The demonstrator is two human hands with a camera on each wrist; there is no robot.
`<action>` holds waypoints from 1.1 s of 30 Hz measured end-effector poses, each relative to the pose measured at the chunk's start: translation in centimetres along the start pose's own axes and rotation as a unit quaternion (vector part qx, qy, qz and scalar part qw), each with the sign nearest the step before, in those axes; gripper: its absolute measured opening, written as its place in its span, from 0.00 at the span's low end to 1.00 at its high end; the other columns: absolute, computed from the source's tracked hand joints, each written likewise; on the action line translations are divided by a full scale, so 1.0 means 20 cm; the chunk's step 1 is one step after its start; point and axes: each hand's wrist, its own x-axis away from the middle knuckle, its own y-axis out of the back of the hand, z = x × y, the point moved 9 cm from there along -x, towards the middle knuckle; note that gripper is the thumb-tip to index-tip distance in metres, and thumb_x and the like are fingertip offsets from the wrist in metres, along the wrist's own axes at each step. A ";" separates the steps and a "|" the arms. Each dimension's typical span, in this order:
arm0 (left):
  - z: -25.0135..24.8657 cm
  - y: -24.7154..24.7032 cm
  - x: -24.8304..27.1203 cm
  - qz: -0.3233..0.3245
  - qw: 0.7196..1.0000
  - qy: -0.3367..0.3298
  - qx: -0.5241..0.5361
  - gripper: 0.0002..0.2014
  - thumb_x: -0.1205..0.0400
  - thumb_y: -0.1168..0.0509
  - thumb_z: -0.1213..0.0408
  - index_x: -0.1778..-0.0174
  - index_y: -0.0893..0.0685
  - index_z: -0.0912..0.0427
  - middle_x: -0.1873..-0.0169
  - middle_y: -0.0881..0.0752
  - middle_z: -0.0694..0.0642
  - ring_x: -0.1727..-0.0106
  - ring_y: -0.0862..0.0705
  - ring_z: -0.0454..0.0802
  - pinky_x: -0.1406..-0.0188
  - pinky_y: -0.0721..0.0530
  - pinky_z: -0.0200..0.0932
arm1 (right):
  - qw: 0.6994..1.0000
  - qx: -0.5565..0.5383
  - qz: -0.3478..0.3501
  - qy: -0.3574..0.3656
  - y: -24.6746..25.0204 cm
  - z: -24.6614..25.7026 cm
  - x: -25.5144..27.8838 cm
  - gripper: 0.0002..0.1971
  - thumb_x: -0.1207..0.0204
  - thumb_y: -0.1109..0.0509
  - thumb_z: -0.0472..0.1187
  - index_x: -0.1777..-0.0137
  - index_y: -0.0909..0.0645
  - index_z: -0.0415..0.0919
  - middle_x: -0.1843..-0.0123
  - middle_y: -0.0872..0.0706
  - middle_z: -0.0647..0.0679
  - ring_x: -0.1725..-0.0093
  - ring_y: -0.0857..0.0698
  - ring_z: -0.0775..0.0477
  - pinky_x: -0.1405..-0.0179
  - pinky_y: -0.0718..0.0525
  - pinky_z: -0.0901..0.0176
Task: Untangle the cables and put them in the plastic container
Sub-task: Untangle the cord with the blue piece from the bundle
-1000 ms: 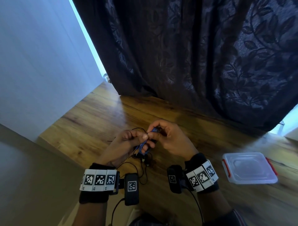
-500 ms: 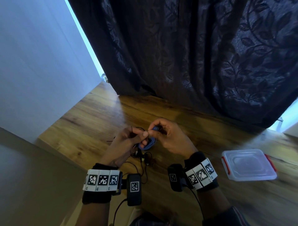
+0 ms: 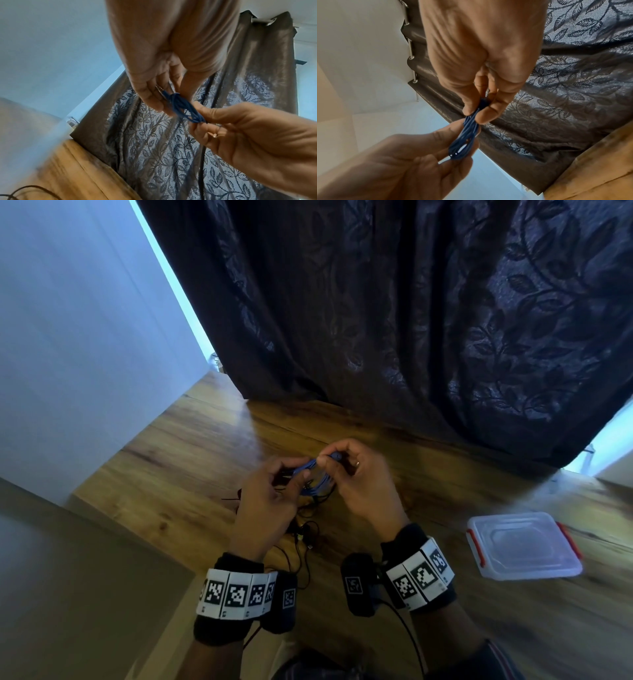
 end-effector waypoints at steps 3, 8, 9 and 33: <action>-0.02 -0.01 0.02 0.009 1.000 -0.004 -0.010 0.16 0.24 0.24 0.55 0.41 0.13 0.51 0.46 0.11 0.43 0.44 0.14 0.36 0.43 0.14 0.42 | 1.000 -0.004 -0.013 -0.003 0.01 0.00 0.00 0.04 0.19 0.25 0.41 0.48 0.14 0.44 0.50 0.11 0.54 0.49 0.13 0.59 0.52 0.17 0.72; -0.05 -0.03 0.03 0.017 0.992 -0.037 -0.124 0.26 0.32 0.18 0.51 0.39 0.17 0.46 0.44 0.17 0.35 0.43 0.22 0.23 0.46 0.25 0.21 | 1.000 -0.001 -0.029 -0.007 0.01 0.01 0.01 0.02 0.20 0.25 0.40 0.50 0.15 0.48 0.51 0.11 0.55 0.51 0.14 0.63 0.55 0.18 0.75; -0.06 -0.03 0.03 0.010 0.988 -0.048 -0.145 0.26 0.32 0.18 0.51 0.39 0.17 0.48 0.44 0.18 0.35 0.45 0.23 0.21 0.45 0.26 0.22 | 1.000 0.000 -0.030 -0.005 0.00 0.01 0.01 0.03 0.20 0.25 0.40 0.50 0.16 0.48 0.51 0.12 0.56 0.51 0.14 0.63 0.55 0.18 0.75; -0.05 0.01 0.05 -0.052 0.992 -0.101 0.061 0.12 0.22 0.27 0.69 0.42 0.10 0.60 0.46 0.08 0.53 0.44 0.10 0.44 0.43 0.13 0.39 | 0.986 -0.160 -0.021 -0.052 0.02 -0.03 0.03 0.04 0.23 0.23 0.34 0.52 0.11 0.44 0.52 0.09 0.46 0.51 0.08 0.47 0.54 0.09 0.55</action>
